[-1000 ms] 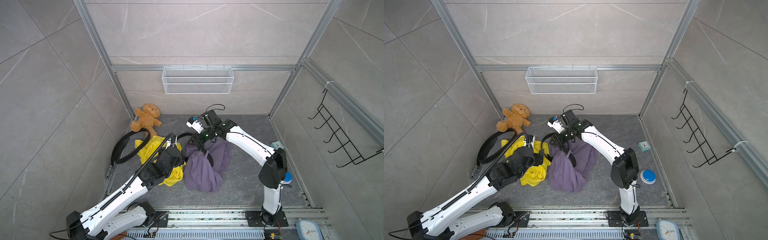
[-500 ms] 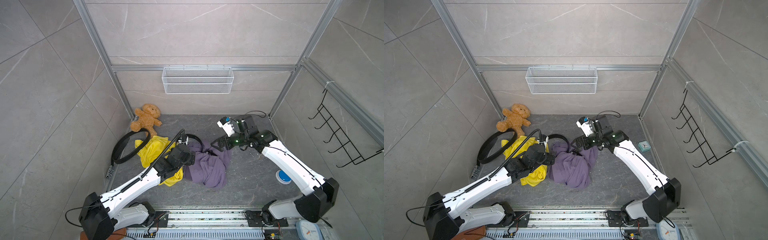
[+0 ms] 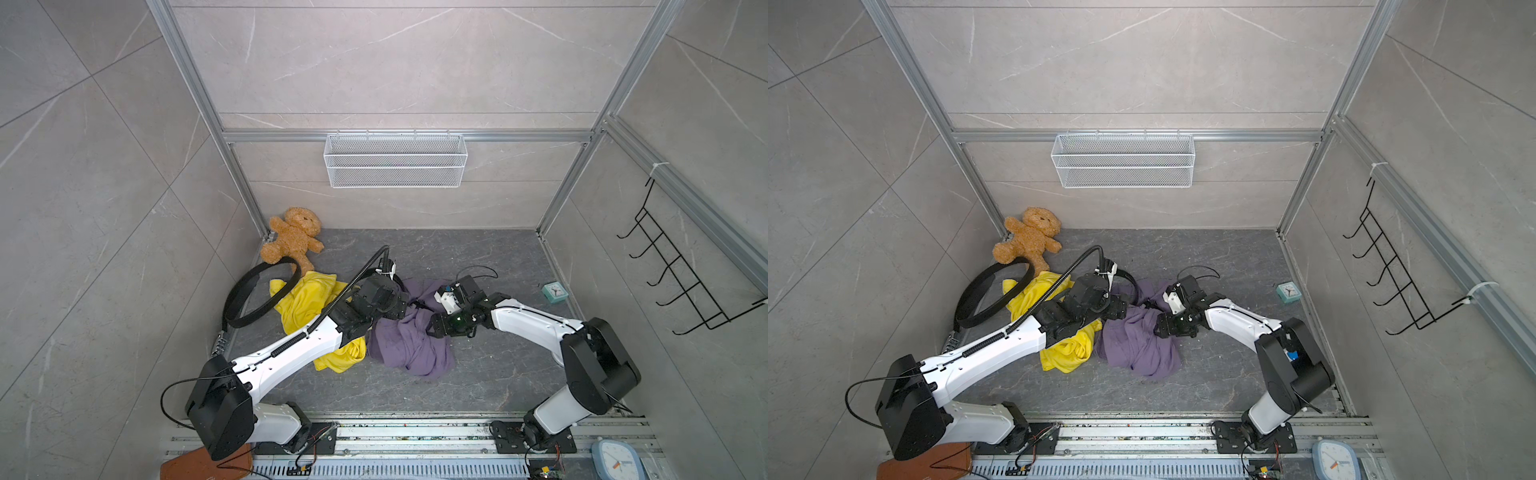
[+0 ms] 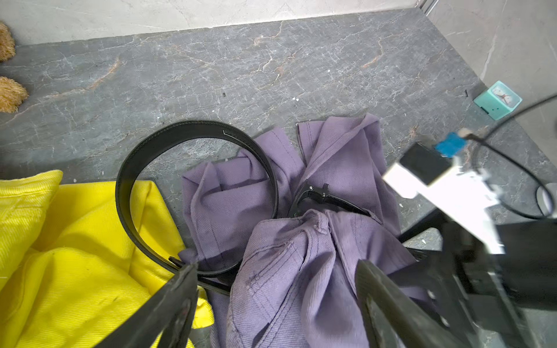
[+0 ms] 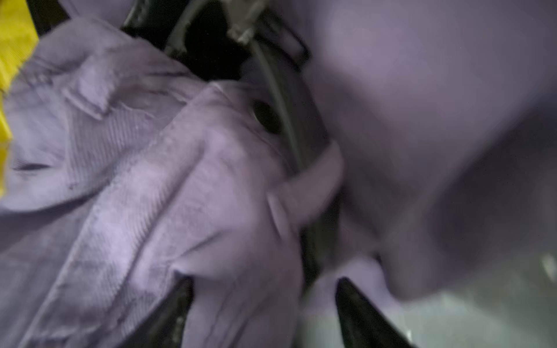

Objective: Remove the belt from the trousers

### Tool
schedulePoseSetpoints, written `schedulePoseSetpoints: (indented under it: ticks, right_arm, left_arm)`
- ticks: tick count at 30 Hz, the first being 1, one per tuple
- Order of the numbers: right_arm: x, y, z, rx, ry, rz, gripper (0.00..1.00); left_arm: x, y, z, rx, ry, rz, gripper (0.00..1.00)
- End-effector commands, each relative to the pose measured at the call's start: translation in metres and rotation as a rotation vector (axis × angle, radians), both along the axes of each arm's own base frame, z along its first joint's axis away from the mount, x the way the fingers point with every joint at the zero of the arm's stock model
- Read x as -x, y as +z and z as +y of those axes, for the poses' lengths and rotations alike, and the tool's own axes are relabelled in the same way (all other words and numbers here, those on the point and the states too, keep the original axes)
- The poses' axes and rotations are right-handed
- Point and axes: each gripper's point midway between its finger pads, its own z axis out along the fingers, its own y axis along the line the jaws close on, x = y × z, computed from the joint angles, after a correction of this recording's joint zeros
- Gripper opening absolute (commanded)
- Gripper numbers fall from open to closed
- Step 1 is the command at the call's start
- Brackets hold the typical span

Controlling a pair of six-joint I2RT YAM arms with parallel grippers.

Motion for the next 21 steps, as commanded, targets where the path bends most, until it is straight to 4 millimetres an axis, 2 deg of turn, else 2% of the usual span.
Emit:
schedulePoseSetpoints:
  ticks: [1, 3, 7, 9, 15, 21]
  right_arm:
    - [-0.018, 0.024, 0.030, -0.066, 0.070, -0.199, 0.34]
    - [-0.015, 0.046, 0.033, -0.014, 0.128, -0.357, 0.17]
    - [0.002, 0.095, 0.033, 0.053, 0.260, -0.618, 0.11]
    - [0.005, 0.109, 0.027, 0.078, 0.283, -0.660, 0.09]
    - [0.009, 0.138, 0.025, 0.115, 0.333, -0.669, 0.07]
    - [0.011, 0.153, 0.024, 0.131, 0.333, -0.669, 0.07]
  left_arm:
    - [-0.008, 0.018, -0.002, 0.003, -0.032, -0.045, 0.84]
    - [-0.010, 0.022, 0.000, -0.020, -0.063, -0.060, 0.84]
    - [-0.011, 0.034, 0.007, -0.078, -0.130, -0.106, 0.85]
    - [-0.009, 0.044, 0.012, -0.109, -0.155, -0.150, 0.86]
    - [0.020, 0.068, 0.014, -0.138, -0.311, -0.260, 0.86]
    - [0.050, 0.096, 0.022, -0.131, -0.422, -0.346, 0.87]
